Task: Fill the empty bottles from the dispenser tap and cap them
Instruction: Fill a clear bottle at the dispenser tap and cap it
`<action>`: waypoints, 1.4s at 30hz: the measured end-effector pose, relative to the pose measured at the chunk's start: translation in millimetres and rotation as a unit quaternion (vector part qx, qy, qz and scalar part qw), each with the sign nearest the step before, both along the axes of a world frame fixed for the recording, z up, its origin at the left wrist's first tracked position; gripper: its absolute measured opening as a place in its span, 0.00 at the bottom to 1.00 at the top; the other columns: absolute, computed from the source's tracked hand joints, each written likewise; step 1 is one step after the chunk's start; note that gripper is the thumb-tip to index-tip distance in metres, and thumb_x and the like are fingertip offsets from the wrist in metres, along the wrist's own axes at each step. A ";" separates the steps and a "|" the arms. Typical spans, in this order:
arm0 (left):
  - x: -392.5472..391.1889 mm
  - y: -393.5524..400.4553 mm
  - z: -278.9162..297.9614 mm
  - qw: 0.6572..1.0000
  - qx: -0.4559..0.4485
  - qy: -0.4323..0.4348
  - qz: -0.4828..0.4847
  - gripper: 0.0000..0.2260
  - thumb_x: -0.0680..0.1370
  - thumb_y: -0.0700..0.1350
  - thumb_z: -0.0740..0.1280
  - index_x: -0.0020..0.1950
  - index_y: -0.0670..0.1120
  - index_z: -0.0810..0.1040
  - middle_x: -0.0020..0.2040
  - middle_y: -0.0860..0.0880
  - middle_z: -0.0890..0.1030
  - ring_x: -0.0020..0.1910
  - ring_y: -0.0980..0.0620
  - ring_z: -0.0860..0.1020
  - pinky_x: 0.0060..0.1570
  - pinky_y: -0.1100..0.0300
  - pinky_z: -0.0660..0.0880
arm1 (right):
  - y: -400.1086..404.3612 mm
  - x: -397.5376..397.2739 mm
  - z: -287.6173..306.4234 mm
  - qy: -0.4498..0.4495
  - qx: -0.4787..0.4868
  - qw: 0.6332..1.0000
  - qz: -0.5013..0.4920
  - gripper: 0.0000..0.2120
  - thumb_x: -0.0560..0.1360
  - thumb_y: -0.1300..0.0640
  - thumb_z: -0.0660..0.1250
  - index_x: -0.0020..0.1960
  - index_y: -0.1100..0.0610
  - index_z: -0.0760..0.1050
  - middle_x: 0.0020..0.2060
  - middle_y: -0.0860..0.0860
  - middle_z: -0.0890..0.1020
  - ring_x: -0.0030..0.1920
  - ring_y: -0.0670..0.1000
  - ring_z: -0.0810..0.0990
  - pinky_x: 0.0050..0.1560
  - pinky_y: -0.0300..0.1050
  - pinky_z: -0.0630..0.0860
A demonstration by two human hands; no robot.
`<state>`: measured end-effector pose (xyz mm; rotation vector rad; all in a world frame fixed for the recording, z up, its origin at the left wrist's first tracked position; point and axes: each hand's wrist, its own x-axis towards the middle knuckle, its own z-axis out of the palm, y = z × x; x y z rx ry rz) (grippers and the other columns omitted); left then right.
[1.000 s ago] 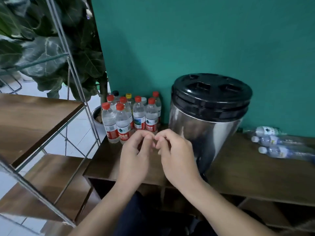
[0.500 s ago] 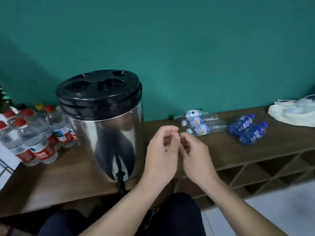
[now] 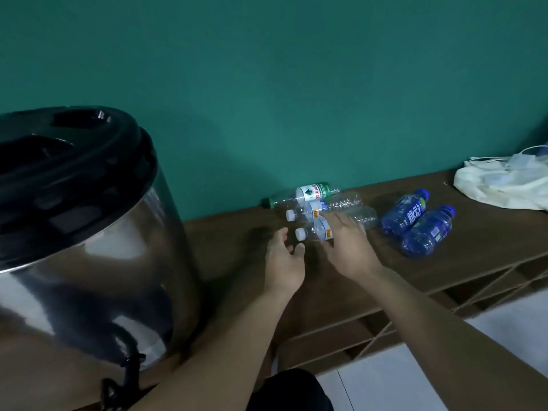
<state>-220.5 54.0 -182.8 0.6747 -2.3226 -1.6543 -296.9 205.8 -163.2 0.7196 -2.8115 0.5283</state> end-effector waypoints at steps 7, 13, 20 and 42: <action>-30.5 2.6 -6.9 0.999 -0.017 -0.025 -0.036 0.34 0.83 0.30 0.68 0.85 0.54 0.69 0.78 0.52 0.76 0.76 0.51 0.77 0.77 0.47 0.77 | 5.9 -27.1 -23.3 0.044 0.080 0.996 0.011 0.39 0.76 0.64 0.78 0.83 0.54 0.69 0.77 0.53 0.75 0.79 0.58 0.71 0.84 0.61 0.59; -3.6 -2.3 -4.5 1.000 -0.001 0.017 0.010 0.34 0.80 0.25 0.67 0.82 0.52 0.75 0.72 0.52 0.81 0.72 0.53 0.80 0.76 0.52 0.77 | -2.1 -0.4 -20.0 0.087 0.059 0.993 0.046 0.36 0.72 0.66 0.81 0.79 0.56 0.76 0.70 0.55 0.81 0.73 0.60 0.77 0.78 0.61 0.69; 69.9 -19.5 7.4 0.991 0.093 0.091 -0.016 0.38 0.78 0.36 0.80 0.84 0.54 0.71 0.74 0.56 0.80 0.70 0.60 0.80 0.73 0.56 0.78 | -26.3 63.8 22.1 0.003 -0.118 0.992 0.042 0.34 0.75 0.57 0.83 0.77 0.50 0.75 0.69 0.49 0.81 0.69 0.54 0.80 0.71 0.56 0.79; 265.1 -53.0 50.5 0.983 -0.037 0.167 -0.061 0.21 0.76 0.61 0.81 0.63 0.60 0.76 0.54 0.59 0.86 0.53 0.57 0.86 0.54 0.48 0.84 | -73.0 242.5 149.1 0.030 -0.014 0.999 0.043 0.35 0.83 0.24 0.53 0.37 0.53 0.69 0.31 0.51 0.77 0.33 0.53 0.77 0.36 0.52 0.72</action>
